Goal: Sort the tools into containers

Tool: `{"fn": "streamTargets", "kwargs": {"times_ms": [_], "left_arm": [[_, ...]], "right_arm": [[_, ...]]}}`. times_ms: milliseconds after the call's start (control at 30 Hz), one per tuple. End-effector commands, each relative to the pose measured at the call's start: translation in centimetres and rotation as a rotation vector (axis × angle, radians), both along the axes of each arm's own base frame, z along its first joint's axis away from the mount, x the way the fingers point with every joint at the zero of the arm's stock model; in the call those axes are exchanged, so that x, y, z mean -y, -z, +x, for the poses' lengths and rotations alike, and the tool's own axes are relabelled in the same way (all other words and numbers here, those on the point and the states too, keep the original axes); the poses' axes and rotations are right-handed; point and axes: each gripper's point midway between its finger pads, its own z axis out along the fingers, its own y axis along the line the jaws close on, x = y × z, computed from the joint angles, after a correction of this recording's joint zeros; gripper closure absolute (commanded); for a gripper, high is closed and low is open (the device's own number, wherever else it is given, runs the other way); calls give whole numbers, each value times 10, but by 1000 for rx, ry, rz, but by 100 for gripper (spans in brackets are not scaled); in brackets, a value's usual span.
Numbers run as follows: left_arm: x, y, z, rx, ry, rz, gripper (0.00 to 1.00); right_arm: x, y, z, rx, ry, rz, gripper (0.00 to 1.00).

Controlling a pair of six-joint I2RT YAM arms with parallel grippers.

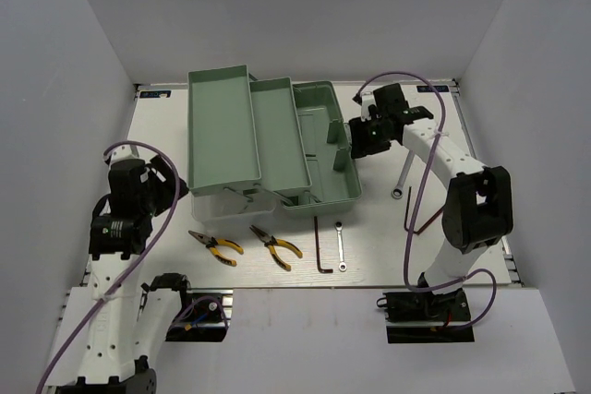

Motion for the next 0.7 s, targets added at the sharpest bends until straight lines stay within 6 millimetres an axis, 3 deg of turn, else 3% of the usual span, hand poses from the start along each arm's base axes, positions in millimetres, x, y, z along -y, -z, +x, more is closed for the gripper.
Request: {"fn": "streamTargets", "kwargs": {"times_ms": [0,167,300,433,467,533,567,667], "left_arm": [[4,11,-13,-23,-4,-33,16],[9,21,-23,-45,6,-55,15],[11,33,-28,-64,7,-70,15],[13,29,-27,-44,10,-84,15],[13,29,-30,-41,5,-91,15],[14,32,-33,-50,4,-91,15],[14,31,-33,-40,-1,-98,15],[14,36,-39,-44,-8,-106,15]], "right_arm": [[2,14,-19,-62,-21,-26,49],[-6,24,-37,-116,-32,20,49],[-7,38,-36,-129,-21,-5,49],[-14,49,-28,-143,20,4,62],[-17,49,-25,-138,36,15,72],[-21,48,-18,-128,71,37,82],[-20,48,-15,-127,101,46,92],[-22,48,-8,-120,169,70,100]]}}
